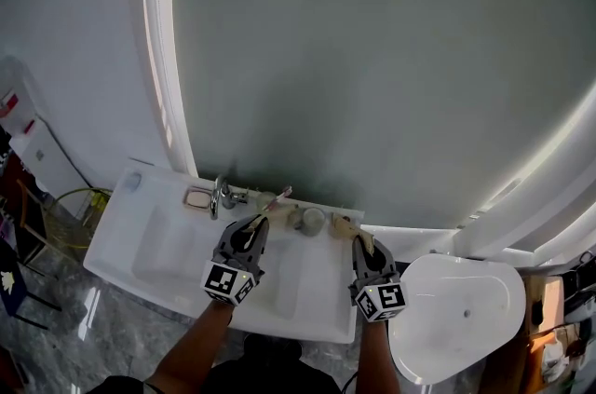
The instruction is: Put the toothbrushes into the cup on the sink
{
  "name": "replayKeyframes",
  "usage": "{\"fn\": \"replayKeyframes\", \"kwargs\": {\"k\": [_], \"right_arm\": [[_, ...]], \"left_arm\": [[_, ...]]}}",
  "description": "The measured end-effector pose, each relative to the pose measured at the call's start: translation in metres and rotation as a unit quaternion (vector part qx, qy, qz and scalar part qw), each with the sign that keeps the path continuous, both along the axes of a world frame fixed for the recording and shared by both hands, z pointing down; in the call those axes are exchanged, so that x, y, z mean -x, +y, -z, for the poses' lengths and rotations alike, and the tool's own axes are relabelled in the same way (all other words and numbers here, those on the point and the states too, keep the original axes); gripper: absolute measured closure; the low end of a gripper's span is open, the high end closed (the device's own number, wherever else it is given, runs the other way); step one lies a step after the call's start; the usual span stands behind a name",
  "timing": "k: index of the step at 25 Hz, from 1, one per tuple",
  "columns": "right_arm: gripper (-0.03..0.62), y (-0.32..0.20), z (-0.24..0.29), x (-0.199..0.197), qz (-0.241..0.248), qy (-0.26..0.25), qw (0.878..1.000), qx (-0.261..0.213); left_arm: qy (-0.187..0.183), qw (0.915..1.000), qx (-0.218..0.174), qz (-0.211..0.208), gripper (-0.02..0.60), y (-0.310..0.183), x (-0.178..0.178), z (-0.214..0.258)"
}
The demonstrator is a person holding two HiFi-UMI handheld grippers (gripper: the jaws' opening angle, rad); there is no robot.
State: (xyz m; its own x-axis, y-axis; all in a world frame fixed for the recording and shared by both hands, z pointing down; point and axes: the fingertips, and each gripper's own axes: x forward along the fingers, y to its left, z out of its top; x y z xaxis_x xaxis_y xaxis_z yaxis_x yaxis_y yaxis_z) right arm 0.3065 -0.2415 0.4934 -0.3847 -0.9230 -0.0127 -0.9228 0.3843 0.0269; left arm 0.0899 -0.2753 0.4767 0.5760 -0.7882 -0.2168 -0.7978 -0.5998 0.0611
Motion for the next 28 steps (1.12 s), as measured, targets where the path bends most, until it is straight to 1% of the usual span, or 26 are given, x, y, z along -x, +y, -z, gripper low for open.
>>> {"fn": "replayKeyframes", "kwargs": {"k": [3,7,13,20,28], "right_arm": [[0.546,-0.013,-0.011,0.001,0.019,-0.004,1.0,0.011],[0.546,-0.031,-0.017,-0.001,0.033,-0.01,0.999,0.02],[0.546,-0.049,-0.031,-0.003,0.052,-0.01,0.998,0.026],[0.546,-0.076,-0.066,-0.007,0.06,-0.01,0.997,0.055],[0.546,-0.108,-0.102,-0.004,0.069,-0.009,0.995,0.076]], "left_arm": [[0.005,1.0,-0.005,0.0,0.537,-0.008,-0.004,-0.001],[-0.009,0.9999,-0.01,-0.003,0.537,-0.014,-0.016,-0.001],[-0.001,0.9999,-0.016,-0.001,0.537,-0.014,-0.026,-0.003],[-0.006,0.9998,-0.016,0.006,0.537,-0.028,-0.029,-0.016],[0.002,0.9999,-0.005,0.012,0.537,-0.048,-0.027,-0.031]]}}
